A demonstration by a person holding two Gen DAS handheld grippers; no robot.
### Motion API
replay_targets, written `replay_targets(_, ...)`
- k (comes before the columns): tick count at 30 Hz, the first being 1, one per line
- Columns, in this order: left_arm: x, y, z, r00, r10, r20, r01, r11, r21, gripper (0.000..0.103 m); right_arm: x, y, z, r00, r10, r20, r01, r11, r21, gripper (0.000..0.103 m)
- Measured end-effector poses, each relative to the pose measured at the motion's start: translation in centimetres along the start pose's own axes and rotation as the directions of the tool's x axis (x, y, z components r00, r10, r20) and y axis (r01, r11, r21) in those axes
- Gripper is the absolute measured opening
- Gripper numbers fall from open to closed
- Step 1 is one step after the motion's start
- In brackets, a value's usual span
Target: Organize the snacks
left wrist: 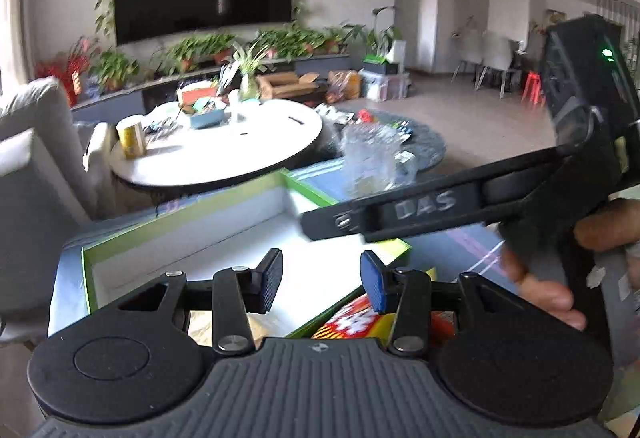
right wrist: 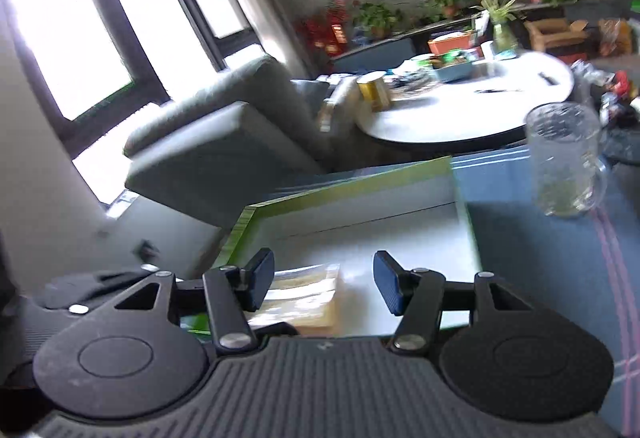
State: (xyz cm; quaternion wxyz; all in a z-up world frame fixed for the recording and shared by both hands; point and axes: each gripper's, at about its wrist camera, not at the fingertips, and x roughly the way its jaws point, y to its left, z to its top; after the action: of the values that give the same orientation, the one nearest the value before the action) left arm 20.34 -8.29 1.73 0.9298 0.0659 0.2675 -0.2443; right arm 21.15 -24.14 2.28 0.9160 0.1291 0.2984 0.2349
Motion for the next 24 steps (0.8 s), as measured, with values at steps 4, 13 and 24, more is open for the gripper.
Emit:
replay_targets(4,-1.6,1.8,-2.1,0.999,0.053,0.0,-0.053,0.997,-0.052,0.041,-0.9,-2.5,-0.9,0.999,0.037,0.011,-0.038,0.998,0.043,0.061)
replay_targets(13,-5.1,1.9,-6.6,1.0,-0.009,-0.018,0.009,0.999,0.041,0.065,-5.1,-4.3,-3.8,0.987,0.16,0.018,-0.158,0.984,-0.083,0.078)
replay_targets(24,-0.5,0.7,-6.8,0.995,0.014,-0.102,-0.007,0.997,0.077,0.045,-3.7,-0.9,-5.9,0.993,0.113,-0.036,-0.118,0.895,-0.43,0.078)
